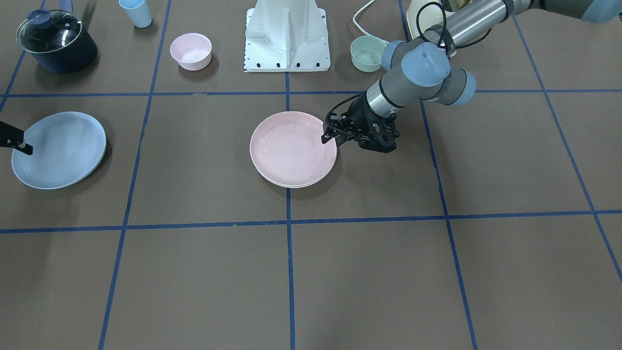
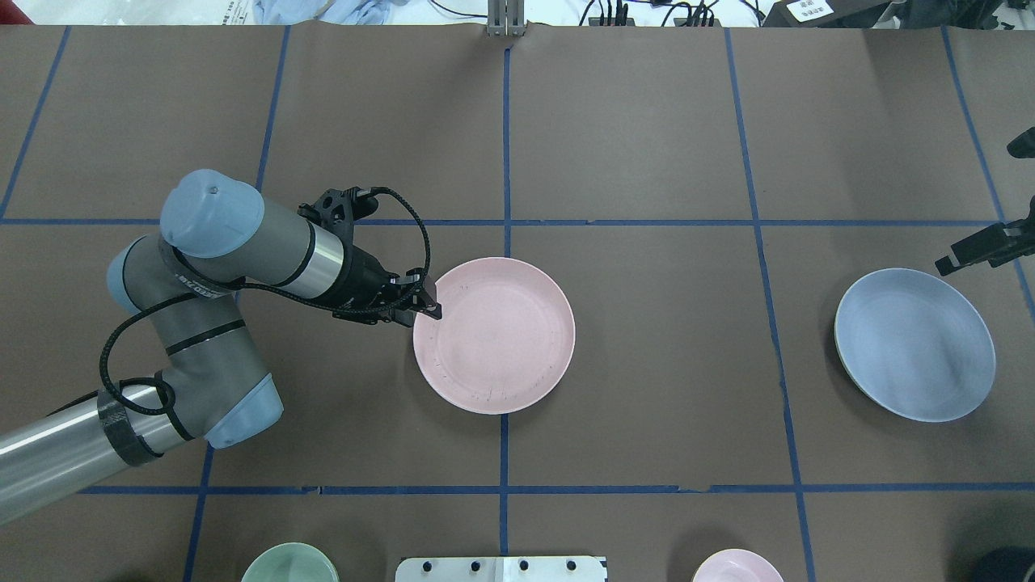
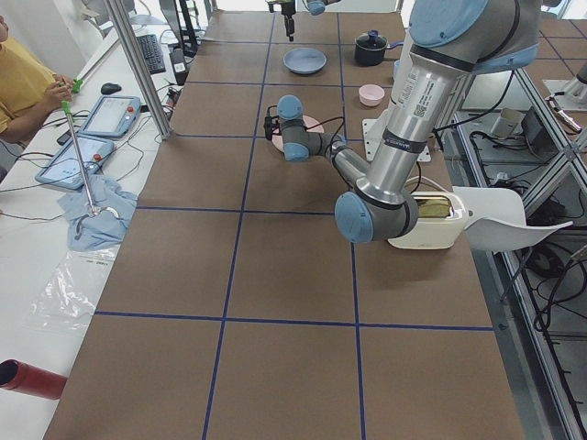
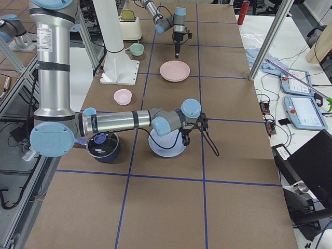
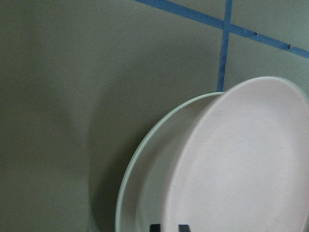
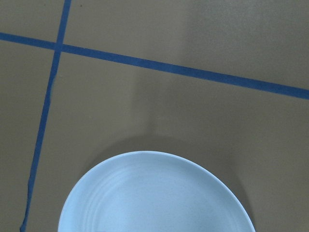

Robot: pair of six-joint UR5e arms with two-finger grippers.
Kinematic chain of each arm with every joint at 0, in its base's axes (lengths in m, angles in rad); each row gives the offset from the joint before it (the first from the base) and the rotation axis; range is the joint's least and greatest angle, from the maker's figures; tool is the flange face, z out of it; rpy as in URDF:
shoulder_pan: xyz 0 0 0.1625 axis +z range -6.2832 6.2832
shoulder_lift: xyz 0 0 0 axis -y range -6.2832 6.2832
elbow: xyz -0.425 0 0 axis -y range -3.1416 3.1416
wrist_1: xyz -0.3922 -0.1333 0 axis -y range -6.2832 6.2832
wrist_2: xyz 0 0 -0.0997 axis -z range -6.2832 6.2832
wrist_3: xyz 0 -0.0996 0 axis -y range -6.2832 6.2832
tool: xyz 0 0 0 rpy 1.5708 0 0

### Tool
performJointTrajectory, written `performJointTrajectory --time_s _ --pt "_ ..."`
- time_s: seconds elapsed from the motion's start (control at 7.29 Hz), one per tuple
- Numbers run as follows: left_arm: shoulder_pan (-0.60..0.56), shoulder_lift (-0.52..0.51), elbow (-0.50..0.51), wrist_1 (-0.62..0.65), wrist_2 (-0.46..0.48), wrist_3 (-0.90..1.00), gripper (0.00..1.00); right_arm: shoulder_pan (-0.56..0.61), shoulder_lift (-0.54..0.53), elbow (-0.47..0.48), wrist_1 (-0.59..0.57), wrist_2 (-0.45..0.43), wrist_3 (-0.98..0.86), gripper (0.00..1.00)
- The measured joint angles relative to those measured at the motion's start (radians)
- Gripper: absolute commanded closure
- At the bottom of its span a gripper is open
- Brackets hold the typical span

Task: Stack three plates with pink and blue
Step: 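Open the left gripper and lift it away while the right gripper reaches the blue plate, then grip the blue plate rim with the right gripper and carry it onto the pink plate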

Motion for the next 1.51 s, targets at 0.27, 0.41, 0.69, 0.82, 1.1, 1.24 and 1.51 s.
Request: performJointTrajectory --time_s 0.27,0.41,0.69,0.82,1.1,1.24,1.51 --pt "-0.046 0.029 -0.071 0.013 -0.005 0.003 0.00 -0.022 -0.015 -0.004 0.001 -0.008 -0.001 0.00" --pt "-0.080 0.047 -0.114 0.037 -0.026 0.005 0.00 -0.028 -0.042 -0.004 0.002 -0.015 -0.002 0.00" --pt "-0.127 0.053 -0.147 0.068 -0.057 0.007 0.00 -0.037 -0.075 -0.024 0.003 -0.037 -0.004 0.01" --pt "-0.134 0.053 -0.151 0.072 -0.060 0.007 0.00 -0.050 -0.079 -0.057 0.018 -0.053 -0.005 0.01" --pt "-0.138 0.051 -0.157 0.075 -0.061 0.006 0.00 -0.078 -0.080 -0.110 0.077 -0.070 -0.002 0.10" --pt "-0.139 0.051 -0.158 0.075 -0.061 0.006 0.00 -0.089 -0.080 -0.124 0.088 -0.072 -0.002 0.17" --pt "-0.142 0.052 -0.159 0.075 -0.061 0.006 0.00 -0.097 -0.080 -0.148 0.094 -0.072 -0.002 0.98"
